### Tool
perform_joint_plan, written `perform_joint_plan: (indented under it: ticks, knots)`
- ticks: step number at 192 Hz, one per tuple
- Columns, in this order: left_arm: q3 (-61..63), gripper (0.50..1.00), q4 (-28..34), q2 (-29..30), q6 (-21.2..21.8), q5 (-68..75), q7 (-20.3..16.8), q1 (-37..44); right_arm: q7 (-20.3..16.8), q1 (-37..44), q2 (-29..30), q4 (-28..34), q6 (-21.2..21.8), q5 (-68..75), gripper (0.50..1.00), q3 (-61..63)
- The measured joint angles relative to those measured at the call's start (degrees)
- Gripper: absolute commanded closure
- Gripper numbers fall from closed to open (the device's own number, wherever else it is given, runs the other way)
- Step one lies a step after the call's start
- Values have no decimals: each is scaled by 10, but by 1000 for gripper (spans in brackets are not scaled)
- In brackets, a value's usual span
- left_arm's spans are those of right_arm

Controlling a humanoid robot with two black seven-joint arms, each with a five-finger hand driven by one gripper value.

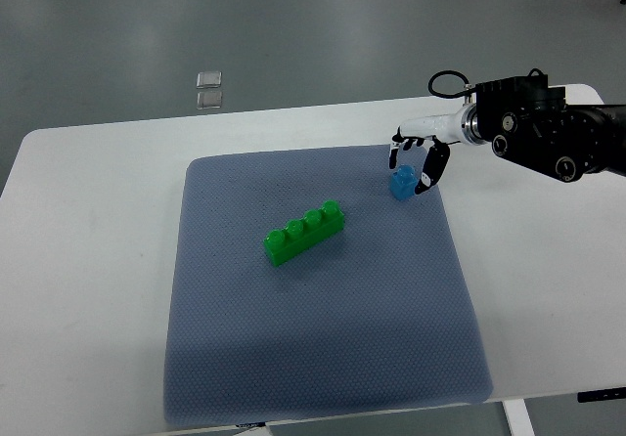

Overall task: Stack blue block on green block with right hand
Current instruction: 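Close the right hand fingers around the blue block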

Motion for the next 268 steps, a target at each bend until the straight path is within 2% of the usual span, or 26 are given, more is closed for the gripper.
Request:
perform_joint_plan:
  ticks: [8, 19, 63, 74, 251, 258, 268]
  knots:
    - [0, 500, 0, 0, 0, 0, 0, 0, 1, -2, 1, -1, -3, -2, 673, 0]
    - [0, 500, 0, 0, 0, 0, 0, 0, 1, -4, 5, -4, -6, -4, 701, 0]
    - [0, 500, 0, 0, 0, 0, 0, 0, 1, -8, 23, -11, -13, -6, 718, 0]
    - [0, 500, 0, 0, 0, 0, 0, 0, 1, -8, 23, -12, -15, -6, 740, -1]
    - [0, 500, 0, 0, 0, 0, 0, 0, 6, -9, 23, -10, -10, -8, 742, -1]
    - [0, 500, 0, 0, 0, 0, 0, 0, 6, -11, 22, -10, -10, -9, 758, -1]
    - [0, 500, 0, 0, 0, 0, 0, 0, 8, -12, 22, -10, -10, -13, 812, -1]
